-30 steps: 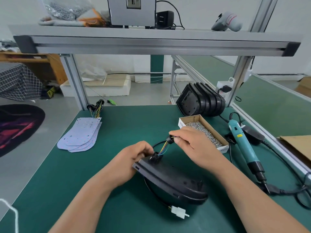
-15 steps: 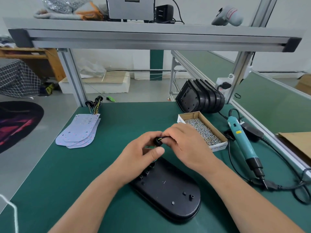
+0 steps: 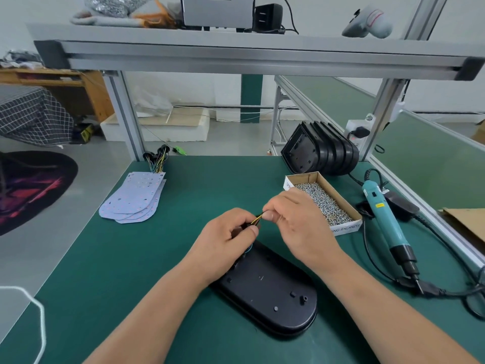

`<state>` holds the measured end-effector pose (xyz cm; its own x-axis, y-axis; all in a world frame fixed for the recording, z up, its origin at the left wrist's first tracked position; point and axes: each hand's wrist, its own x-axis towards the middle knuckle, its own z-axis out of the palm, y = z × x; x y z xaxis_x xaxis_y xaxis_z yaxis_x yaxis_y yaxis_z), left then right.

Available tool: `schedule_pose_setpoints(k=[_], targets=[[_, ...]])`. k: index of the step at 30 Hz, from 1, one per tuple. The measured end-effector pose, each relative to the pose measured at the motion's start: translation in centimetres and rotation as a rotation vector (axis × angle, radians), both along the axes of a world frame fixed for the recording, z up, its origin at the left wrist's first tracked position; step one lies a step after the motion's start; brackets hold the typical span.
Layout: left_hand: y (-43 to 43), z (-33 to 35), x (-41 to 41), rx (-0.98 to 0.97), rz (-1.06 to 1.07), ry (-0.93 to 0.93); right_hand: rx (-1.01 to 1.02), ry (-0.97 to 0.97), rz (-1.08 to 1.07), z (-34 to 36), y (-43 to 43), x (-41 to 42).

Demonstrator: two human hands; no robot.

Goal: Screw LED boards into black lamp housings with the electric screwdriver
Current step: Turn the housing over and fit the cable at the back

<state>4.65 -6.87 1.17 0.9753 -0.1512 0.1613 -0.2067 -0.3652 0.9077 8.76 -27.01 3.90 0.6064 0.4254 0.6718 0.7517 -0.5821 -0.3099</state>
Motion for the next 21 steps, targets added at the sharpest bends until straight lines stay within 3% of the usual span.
schedule_pose_setpoints(k=[12,21], targets=[[1.1,0.2,-0.6,0.068,-0.113,0.047,0.09,0.074,-0.048,-0.6,-0.3,-0.1],[1.2,0.1,-0.7,0.092,-0.082,0.049,0.148,0.165,-0.105,-0.5,-0.7,0.1]])
